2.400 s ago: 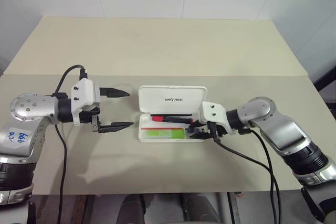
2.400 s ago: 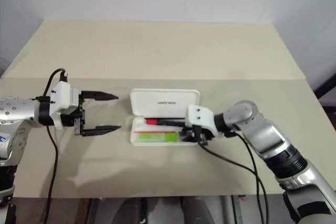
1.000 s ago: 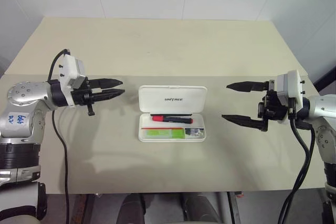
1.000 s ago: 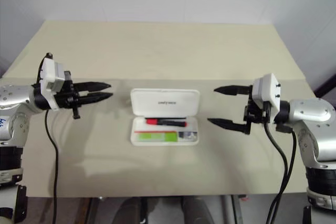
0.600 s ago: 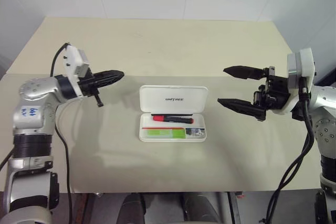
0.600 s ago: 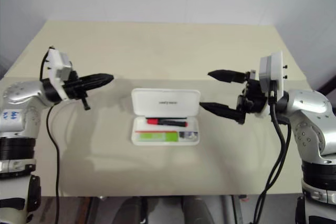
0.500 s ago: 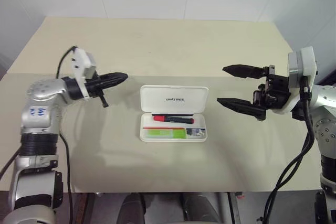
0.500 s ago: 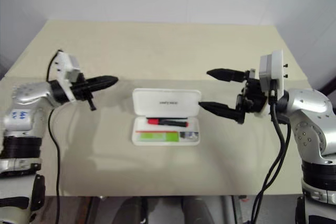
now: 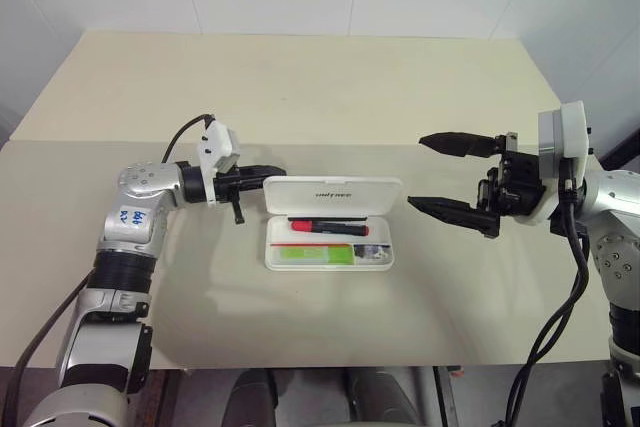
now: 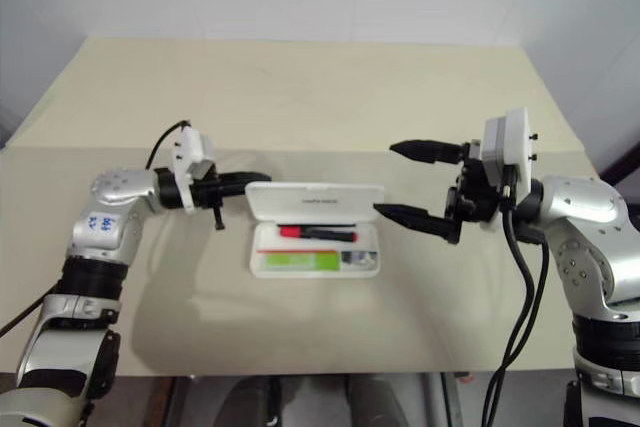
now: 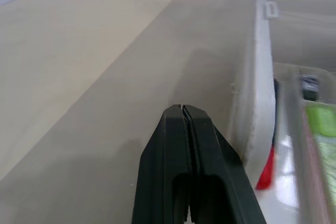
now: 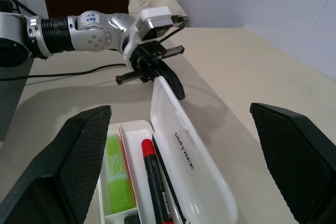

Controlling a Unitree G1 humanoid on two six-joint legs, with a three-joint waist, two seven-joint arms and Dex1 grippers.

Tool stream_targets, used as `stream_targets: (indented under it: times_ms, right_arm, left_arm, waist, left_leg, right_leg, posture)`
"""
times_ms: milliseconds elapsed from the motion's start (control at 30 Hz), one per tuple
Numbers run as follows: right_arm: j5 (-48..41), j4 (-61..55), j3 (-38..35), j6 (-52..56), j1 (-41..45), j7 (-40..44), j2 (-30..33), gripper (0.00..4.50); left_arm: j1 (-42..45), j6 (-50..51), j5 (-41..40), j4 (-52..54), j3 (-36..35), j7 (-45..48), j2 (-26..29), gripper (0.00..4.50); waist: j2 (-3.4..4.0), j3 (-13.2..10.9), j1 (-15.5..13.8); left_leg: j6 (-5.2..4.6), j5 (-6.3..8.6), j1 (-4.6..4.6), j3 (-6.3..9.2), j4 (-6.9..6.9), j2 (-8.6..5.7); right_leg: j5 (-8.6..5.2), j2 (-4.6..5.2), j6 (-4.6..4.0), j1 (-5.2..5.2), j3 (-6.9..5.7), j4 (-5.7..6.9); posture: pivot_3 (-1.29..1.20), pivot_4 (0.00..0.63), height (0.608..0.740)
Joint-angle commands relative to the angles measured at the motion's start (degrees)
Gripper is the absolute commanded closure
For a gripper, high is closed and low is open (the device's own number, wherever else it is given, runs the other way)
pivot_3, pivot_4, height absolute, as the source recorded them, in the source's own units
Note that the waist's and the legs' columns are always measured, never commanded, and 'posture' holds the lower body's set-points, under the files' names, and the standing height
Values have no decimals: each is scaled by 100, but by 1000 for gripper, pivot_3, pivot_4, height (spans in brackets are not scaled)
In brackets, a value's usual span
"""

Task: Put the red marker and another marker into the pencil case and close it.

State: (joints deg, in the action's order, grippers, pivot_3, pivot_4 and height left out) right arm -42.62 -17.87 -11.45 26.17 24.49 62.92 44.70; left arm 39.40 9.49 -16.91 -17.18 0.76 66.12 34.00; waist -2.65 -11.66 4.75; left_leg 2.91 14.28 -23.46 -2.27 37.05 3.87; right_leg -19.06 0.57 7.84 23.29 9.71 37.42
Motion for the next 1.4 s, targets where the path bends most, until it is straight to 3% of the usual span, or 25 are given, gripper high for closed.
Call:
stream_targets:
  times_ms: [33,233,767,933,1100,1200,1400]
  right_arm:
    - [19,-148,-85,-139,-28,-21,-9,0]
    - [93,-136,3,-208,-40,-52,-122,0]
    - [31,-572,73,-180,-245,-405,-275,0]
    - [70,-502,93,-252,-289,-357,-299,0]
    - [228,-189,91,-446,-347,-84,-200,0]
    - [419,137,19,-660,-393,149,-59,0]
    - [662,610,-130,-1070,-359,499,162,0]
  left_arm:
    - [-232,98,-155,802,184,478,226,4482]
    - [-685,362,96,1521,810,634,226,4482]
    - [-834,653,897,1414,1610,-98,-50,4482]
    - [-756,599,409,1620,1126,-136,-126,4482]
    - [-740,713,-381,2028,309,7,15,4482]
    - [-777,751,-808,2239,-431,-124,226,3916]
    - [-1136,1275,-1313,2926,-1489,-656,724,1906]
  waist:
    - [1,0,0]
    - [1,0,-6]
    - [4,2,1]
    - [4,2,0]
    - [4,2,3]
    - [4,2,6]
    - [5,1,7]
  left_leg:
    - [0,0,0,0,-2,0]
    - [0,0,2,1,2,0]
    - [-4,-2,42,9,5,-2]
    - [-12,-7,38,10,6,-3]
    - [-11,-5,28,13,-5,-3]
    - [-10,-1,26,13,-16,2]
    - [-7,3,25,12,-16,3]
  right_leg:
    - [0,0,0,0,0,0]
    - [-1,1,-1,-4,0,0]
    - [1,1,0,-61,2,-18]
    - [3,7,-22,-77,2,-58]
    - [19,7,8,-64,-4,-57]
    - [15,3,4,-55,-8,-56]
    - [11,5,6,-55,-9,-58]
  posture:
    - [0,150,740]
    - [0,150,740]
    - [0,150,740]
    - [0,150,740]
    - [0,150,740]
    - [0,150,740]
    - [0,150,740]
